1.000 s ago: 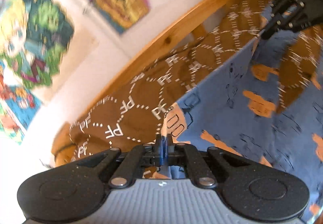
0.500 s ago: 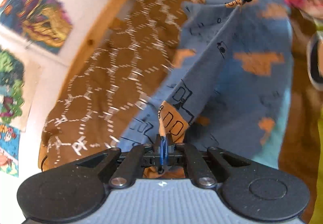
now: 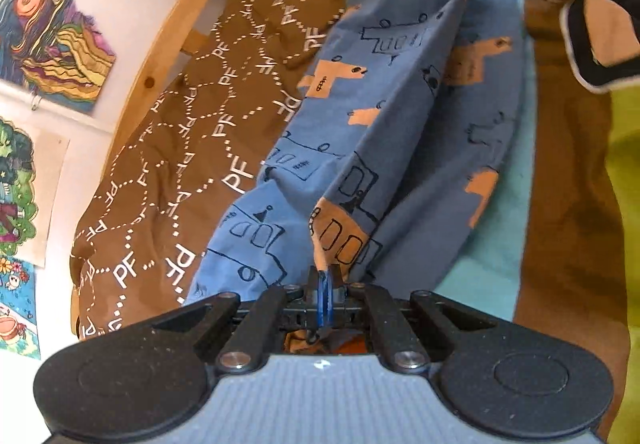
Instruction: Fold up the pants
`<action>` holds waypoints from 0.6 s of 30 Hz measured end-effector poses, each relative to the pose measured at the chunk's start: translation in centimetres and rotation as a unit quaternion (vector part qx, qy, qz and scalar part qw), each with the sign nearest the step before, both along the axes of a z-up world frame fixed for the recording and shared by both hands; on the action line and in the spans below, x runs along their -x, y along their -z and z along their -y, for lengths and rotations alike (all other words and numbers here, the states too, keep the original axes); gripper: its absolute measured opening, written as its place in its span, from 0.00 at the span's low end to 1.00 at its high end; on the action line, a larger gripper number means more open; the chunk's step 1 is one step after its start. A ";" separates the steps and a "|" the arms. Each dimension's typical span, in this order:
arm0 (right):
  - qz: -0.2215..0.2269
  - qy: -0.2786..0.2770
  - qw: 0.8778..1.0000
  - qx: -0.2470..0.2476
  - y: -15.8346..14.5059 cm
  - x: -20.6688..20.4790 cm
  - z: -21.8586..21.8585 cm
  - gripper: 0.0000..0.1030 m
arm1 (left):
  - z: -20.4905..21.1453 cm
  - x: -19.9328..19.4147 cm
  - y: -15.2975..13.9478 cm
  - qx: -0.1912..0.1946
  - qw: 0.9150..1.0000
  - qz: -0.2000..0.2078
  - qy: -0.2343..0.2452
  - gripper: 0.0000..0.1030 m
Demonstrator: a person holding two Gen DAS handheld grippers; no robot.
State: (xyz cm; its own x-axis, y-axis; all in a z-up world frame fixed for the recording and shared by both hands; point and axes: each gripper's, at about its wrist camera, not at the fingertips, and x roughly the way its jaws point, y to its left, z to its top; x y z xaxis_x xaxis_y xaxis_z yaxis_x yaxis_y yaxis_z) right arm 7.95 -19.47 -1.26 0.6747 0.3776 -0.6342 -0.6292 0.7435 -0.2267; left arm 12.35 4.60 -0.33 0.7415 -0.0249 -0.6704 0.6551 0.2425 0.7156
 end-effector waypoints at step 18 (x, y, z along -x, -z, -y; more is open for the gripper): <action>-0.024 0.018 1.000 -0.001 1.3 1.3 0.0 0.41 | 0.2 0.8 0.3 0.022 0.999 -0.016 -0.017 0.57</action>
State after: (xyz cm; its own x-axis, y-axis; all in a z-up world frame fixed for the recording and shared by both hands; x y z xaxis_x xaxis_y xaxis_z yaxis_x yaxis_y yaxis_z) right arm 6.65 -19.49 -2.56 0.6571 0.3549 -0.6650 -0.6117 0.7666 -0.1953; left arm 11.53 4.36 -0.66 0.7207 -0.0304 -0.6926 0.6683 0.2962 0.6824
